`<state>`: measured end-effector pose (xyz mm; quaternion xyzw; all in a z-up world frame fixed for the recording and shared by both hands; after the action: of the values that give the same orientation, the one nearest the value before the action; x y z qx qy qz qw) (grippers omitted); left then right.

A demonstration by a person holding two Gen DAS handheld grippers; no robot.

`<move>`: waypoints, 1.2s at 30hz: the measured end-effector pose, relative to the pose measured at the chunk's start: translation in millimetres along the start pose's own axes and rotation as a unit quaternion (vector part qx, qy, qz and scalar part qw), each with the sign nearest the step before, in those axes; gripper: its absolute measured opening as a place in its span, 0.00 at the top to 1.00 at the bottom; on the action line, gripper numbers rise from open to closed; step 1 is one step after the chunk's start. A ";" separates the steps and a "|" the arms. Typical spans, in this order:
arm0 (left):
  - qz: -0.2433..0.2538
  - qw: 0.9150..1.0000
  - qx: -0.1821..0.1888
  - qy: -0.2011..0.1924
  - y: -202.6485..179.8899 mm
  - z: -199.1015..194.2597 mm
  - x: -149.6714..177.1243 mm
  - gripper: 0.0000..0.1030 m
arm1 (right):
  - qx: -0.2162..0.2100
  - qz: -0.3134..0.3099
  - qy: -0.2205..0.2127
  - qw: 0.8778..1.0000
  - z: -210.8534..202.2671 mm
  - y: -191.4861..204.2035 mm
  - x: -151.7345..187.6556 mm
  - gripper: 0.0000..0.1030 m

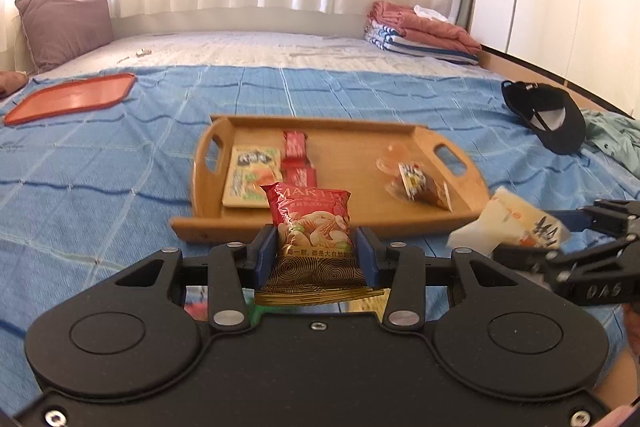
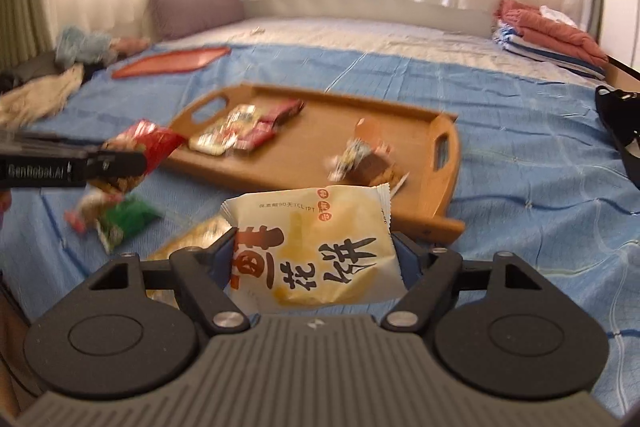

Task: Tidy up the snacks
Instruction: 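Carry the MAKI packet and white pastry packet onto the wooden tray with both tools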

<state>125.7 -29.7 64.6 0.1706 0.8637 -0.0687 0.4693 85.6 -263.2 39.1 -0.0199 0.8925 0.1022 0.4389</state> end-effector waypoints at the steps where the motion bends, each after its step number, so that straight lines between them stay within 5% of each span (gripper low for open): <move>1: -0.001 1.000 -0.001 0.000 3.2 1.5 -4.9 0.60 | 0.001 0.009 -0.001 1.000 0.0 -2.4 -6.6 0.24; 11: -0.031 1.000 -0.005 0.003 42.1 34.0 -64.1 0.60 | 0.013 0.090 0.007 0.996 18.6 -30.1 -79.1 0.24; 19: -0.069 0.997 0.012 0.030 70.0 102.9 -106.4 0.60 | 0.032 0.151 0.034 0.987 72.6 -57.6 -133.3 0.24; 36: -0.068 0.994 0.003 0.080 92.9 232.9 -123.5 0.60 | 0.091 0.161 0.103 0.977 196.7 -66.9 -158.6 0.23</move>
<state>404.2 -36.4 43.3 0.1178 0.9079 -0.0887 0.3923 344.6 -297.9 36.2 0.1531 0.9301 0.0873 0.3224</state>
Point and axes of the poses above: each gripper's, at about its wrist camera, not at the fingertips, and z roughly the way its jaws point, y to its left, x to its underside, the point moved 3 cm from there along z, roughly the way its jaws point, and after that the axes turned 9 degrees about z, right-handed, at the moved point
